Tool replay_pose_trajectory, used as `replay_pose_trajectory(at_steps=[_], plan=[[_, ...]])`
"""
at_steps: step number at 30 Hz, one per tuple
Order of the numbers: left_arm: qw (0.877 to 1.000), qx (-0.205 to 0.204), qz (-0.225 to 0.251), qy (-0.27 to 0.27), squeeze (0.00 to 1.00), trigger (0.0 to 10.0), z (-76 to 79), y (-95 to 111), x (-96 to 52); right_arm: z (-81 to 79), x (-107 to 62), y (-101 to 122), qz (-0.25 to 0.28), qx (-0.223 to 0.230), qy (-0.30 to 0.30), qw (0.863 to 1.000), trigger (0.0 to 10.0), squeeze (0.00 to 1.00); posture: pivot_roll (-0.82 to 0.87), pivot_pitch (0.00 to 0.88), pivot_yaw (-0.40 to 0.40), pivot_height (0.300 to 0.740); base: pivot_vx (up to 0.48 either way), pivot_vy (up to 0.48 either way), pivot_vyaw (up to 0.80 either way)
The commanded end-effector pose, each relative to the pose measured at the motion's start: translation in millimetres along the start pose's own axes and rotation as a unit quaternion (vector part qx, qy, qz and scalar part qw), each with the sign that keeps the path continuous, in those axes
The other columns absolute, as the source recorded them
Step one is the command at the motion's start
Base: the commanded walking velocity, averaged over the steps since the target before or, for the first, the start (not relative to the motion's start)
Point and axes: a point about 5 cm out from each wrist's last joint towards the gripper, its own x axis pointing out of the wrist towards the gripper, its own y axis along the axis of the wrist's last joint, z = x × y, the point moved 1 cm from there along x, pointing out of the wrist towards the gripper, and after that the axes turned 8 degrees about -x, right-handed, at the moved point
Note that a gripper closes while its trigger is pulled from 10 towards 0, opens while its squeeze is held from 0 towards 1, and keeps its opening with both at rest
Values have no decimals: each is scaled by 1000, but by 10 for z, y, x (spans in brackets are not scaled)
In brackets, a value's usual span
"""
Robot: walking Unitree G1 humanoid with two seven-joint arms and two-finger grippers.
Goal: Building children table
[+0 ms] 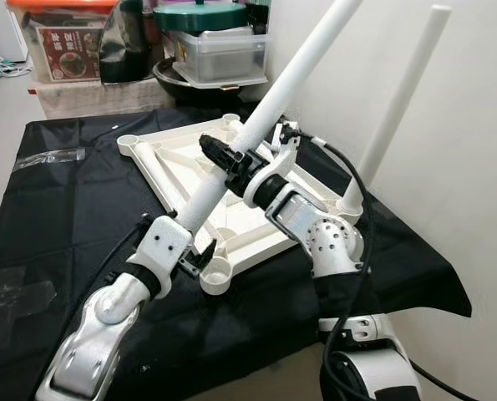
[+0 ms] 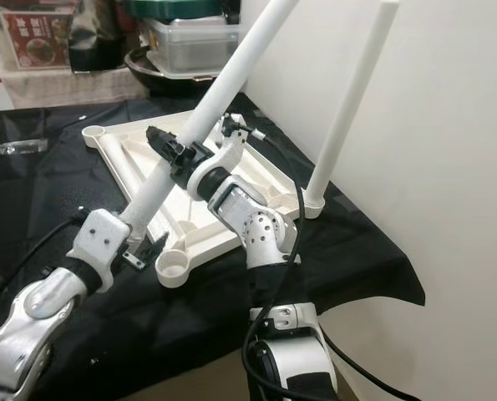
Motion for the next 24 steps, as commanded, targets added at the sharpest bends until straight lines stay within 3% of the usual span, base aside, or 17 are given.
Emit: replay_pose_trajectory(at_steps=[1, 2, 5, 6, 7, 8, 10, 13, 15, 16, 17, 20, 24], plan=[[997, -11, -12, -81, 1000, 10000, 166, -8, -220, 156, -17, 175, 14, -47, -16, 999, 0, 0, 133, 0, -97, 740, 0, 0, 0], [994, -14, -25, -107, 1000, 10000, 217, -28, -324, 268, -54, 260, 14, -67, -32, 997, 0, 0, 133, 0, -97, 740, 0, 0, 0], [993, -7, -44, -109, 1000, 10000, 205, -53, -414, 412, -111, 375, 13, -92, -53, 994, 0, 0, 136, 0, -100, 740, 0, 0, 0], [994, -4, -44, -98, 839, 10000, 164, -49, -428, 448, -134, 429, 15, -109, -58, 992, 0, 0, 134, 0, -102, 740, 0, 0, 0], [996, -1, -44, -82, 494, 10000, 107, -46, -440, 481, -156, 486, 17, -126, -61, 990, 0, 0, 134, 0, -102, 740, 0, 0, 0], [997, 8, -41, -58, 0, 10000, 30, -36, -441, 500, -179, 546, 19, -141, -61, 988, 0, 0, 128, 0, -102, 740, 0, 0, 0], [997, 8, -41, -58, 0, 10000, 30, -36, -441, 500, -179, 546, 19, -141, -61, 988, 0, 0, 128, 0, -102, 740, 0, 0, 0], [999, 24, -27, 25, 0, 10000, -203, -4, -433, 508, -248, 690, 22, -187, -43, 981, 0, 0, 115, 0, -102, 740, 0, 0, 0], [998, 21, -23, 48, 0, 10000, -259, 2, -433, 498, -267, 713, 21, -201, -34, 979, 0, 0, 113, 0, -100, 740, 0, 0, 0], [997, 17, -21, 75, 0, 10000, -324, -4, -450, 467, -288, 685, 13, -236, -16, 971, 0, 0, 107, 0, -97, 740, 0, 0, 0], [997, 17, -21, 75, 0, 10000, -324, -4, -450, 467, -288, 685, 13, -236, -16, 971, 0, 0, 107, 0, -97, 740, 0, 0, 0], [991, 6, -21, 133, 0, 10000, -467, -25, -521, 357, -313, 501, -7, -294, 30, 955, 0, 0, 104, 0, -95, 740, 0, 0, 0], [989, 0, -21, 143, 0, 10000, -496, -26, -546, 342, -309, 461, -9, -306, 39, 951, 0, 0, 104, 0, -95, 740, 0, 0, 0]])
